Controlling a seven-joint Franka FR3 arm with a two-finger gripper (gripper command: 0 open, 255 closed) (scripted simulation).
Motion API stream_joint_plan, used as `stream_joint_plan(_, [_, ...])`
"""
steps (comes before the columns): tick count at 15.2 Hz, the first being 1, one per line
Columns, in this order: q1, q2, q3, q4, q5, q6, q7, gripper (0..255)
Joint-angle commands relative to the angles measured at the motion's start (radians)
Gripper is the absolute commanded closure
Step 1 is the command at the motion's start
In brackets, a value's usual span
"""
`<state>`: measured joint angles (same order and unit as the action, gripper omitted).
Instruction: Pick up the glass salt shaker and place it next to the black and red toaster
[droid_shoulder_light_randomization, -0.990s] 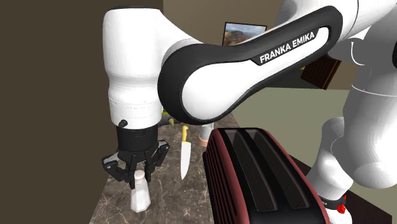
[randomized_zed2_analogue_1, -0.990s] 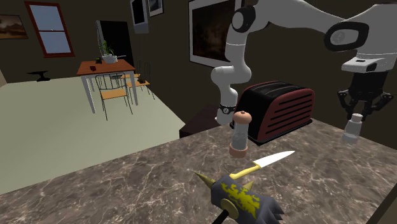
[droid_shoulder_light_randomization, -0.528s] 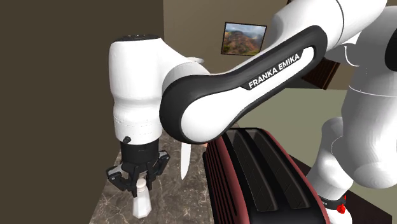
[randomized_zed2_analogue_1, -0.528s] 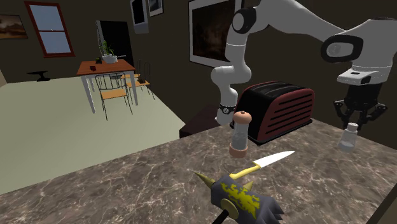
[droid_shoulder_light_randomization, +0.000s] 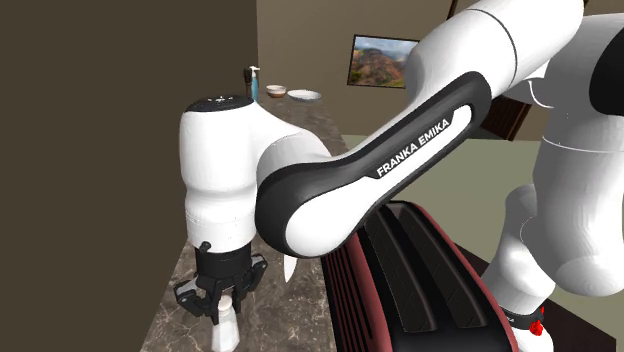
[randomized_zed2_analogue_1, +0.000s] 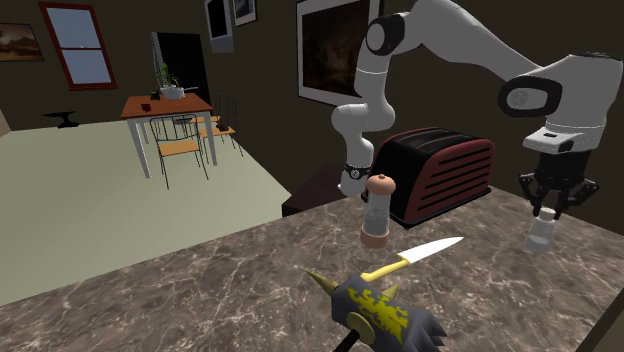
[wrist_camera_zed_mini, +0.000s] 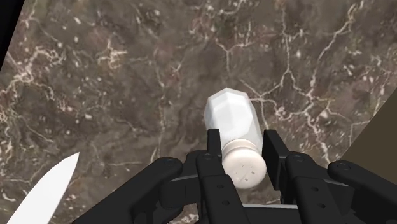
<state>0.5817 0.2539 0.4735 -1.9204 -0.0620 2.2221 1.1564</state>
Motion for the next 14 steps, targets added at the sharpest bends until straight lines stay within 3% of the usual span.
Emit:
stream_joint_plan(1, [0.003,0.008,-0.001,-0.005,-0.005,0.013,0.005,255])
stream_joint_plan(8, [0.003,0.008,-0.001,-0.005,-0.005,0.013,0.005,255])
stream_joint_plan(9, [0.003,0.008,-0.001,-0.005,-0.005,0.013,0.005,0])
stream_joint_plan(14, [0.003,0.008,-0.001,-0.005,-0.005,0.013,0.005,0])
